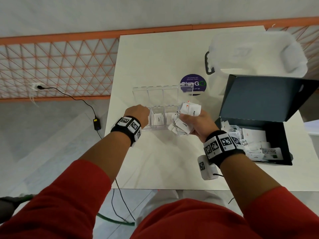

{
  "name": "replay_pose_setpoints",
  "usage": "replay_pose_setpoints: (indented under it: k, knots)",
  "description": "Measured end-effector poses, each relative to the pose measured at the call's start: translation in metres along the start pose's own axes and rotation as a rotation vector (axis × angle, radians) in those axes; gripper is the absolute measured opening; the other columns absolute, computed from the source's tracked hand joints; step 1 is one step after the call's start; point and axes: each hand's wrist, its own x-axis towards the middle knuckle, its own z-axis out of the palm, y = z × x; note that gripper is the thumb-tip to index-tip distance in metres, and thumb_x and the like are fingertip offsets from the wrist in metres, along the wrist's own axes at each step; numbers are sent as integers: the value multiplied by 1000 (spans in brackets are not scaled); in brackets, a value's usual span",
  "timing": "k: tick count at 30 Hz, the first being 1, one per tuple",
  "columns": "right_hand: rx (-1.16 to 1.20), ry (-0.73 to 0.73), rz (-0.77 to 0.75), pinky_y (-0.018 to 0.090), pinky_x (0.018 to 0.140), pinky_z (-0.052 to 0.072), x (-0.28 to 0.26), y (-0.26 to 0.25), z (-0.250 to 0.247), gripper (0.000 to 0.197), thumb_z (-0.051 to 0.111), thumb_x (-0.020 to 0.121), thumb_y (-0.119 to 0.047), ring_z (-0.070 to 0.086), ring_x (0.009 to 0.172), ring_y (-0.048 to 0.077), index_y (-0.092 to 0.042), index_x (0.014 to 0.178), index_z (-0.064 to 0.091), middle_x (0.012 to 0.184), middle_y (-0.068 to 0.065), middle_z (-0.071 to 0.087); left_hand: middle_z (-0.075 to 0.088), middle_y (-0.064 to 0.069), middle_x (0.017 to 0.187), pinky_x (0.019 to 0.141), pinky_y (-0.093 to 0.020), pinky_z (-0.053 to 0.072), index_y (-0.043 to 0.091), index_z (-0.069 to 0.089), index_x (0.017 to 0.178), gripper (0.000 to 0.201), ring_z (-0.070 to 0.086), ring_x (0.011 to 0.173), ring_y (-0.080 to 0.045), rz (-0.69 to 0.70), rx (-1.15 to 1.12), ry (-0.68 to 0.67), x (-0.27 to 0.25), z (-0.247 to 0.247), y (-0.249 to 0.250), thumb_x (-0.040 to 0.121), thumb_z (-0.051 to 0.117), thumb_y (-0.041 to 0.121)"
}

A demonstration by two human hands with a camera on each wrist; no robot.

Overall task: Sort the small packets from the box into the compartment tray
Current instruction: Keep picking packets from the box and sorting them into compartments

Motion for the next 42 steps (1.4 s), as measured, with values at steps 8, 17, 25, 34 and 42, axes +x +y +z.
replay_pose_setpoints:
  k: [8, 17, 25, 34, 42]
  knots:
    - [-56, -30, -20, 52, 76, 60, -2, 0, 2, 22, 71, 86, -4, 72, 94, 35, -13, 107, 68, 101, 14, 74, 61, 9, 79, 70, -29, 49, 24, 61, 80, 8, 56, 72, -9, 159, -557, 414, -31, -71, 40, 84, 57, 29]
    - [-164, -54, -74, 31, 54, 52, -6, -11, -6, 14, 72, 84, -11, 61, 65, 17, -15, 95, 66, 75, 4, 68, 61, 5, 93, 77, -26, 45, 20, 69, 95, 21, 55, 85, -10, 434, -555, 319, -24, -86, 100, 76, 76, 26]
    - [-35, -67, -29, 47, 72, 61, -8, -17, -25, 29, 73, 85, -6, 73, 88, 33, -12, 112, 64, 103, 16, 74, 67, 4, 78, 68, -18, 49, 17, 64, 83, 4, 62, 71, -8, 270, -829, 369, -25, -93, 101, 83, 68, 16]
    - [-14, -81, -18, 54, 80, 60, -7, -18, -36, 34, 73, 86, -9, 72, 95, 37, -13, 118, 63, 109, 17, 73, 59, 2, 89, 69, -18, 44, 20, 67, 111, 32, 57, 70, -5, 262, -775, 386, -33, -92, 98, 84, 54, 7]
    - [-17, -98, -24, 51, 78, 60, -7, -20, -42, 32, 72, 87, -7, 73, 94, 35, -14, 117, 64, 107, 15, 74, 65, 0, 66, 61, -18, 47, 16, 55, 86, 7, 62, 64, -10, 138, -898, 388, -32, -79, 100, 81, 58, 13]
